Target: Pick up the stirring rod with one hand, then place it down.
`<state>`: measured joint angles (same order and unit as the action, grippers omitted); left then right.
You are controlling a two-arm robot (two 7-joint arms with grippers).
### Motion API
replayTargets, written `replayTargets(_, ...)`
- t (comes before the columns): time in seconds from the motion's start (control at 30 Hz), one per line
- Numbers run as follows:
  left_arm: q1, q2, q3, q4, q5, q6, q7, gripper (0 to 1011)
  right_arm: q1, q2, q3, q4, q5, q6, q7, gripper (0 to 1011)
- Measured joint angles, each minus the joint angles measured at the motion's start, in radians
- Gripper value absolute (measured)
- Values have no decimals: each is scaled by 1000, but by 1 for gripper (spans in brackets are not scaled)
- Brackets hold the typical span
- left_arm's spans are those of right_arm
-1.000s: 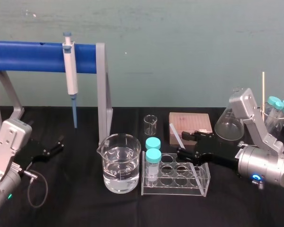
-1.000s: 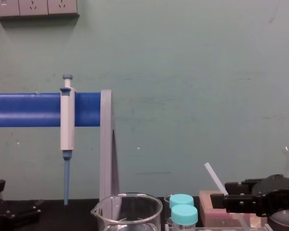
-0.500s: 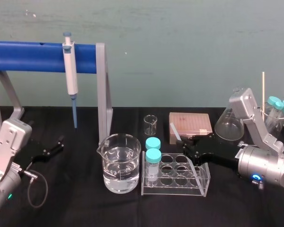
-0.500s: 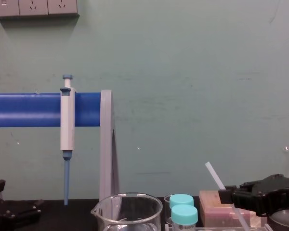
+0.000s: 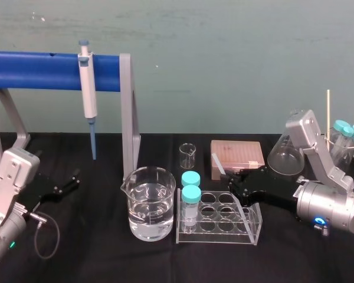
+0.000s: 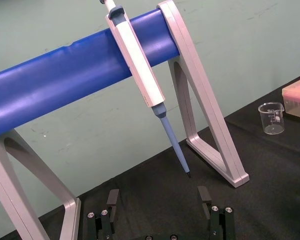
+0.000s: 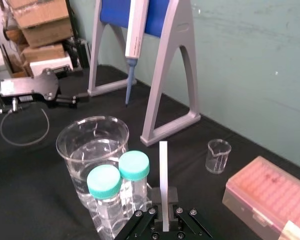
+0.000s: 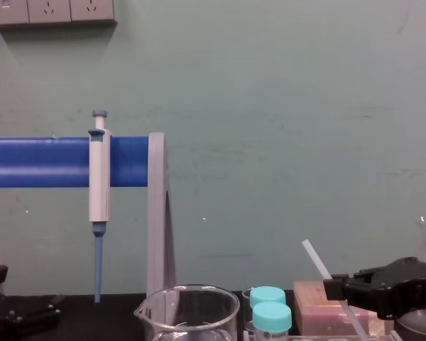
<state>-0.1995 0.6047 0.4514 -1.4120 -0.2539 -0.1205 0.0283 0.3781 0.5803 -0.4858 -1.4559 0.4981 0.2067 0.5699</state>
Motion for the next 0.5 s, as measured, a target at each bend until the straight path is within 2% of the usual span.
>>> replayTargets(0.03, 0, 0, 0, 0, 0, 0, 0, 1000, -4, -1, 3, -1, 1, -8, -1, 61)
replayTargets(0.17, 0, 0, 0, 0, 0, 0, 0, 1000, -40, -11, 33, -10, 11, -99, -16, 61)
replayTargets(0.2, 0, 0, 0, 0, 0, 0, 0, 1000, -40, -11, 33, -10, 11, -99, -16, 61)
replayTargets(0.23, 0, 0, 0, 0, 0, 0, 0, 1000, -55, -15, 43, -13, 13, -131, -20, 61)
replayTargets(0.3, 0, 0, 0, 0, 0, 0, 0, 1000, -68, -19, 53, -16, 17, -162, -21, 61)
replayTargets(0.37, 0, 0, 0, 0, 0, 0, 0, 1000, -97, -25, 74, -22, 19, -226, -25, 61)
replayTargets(0.5, 0, 0, 0, 0, 0, 0, 0, 1000, -137, -34, 104, -29, 25, -301, -24, 61)
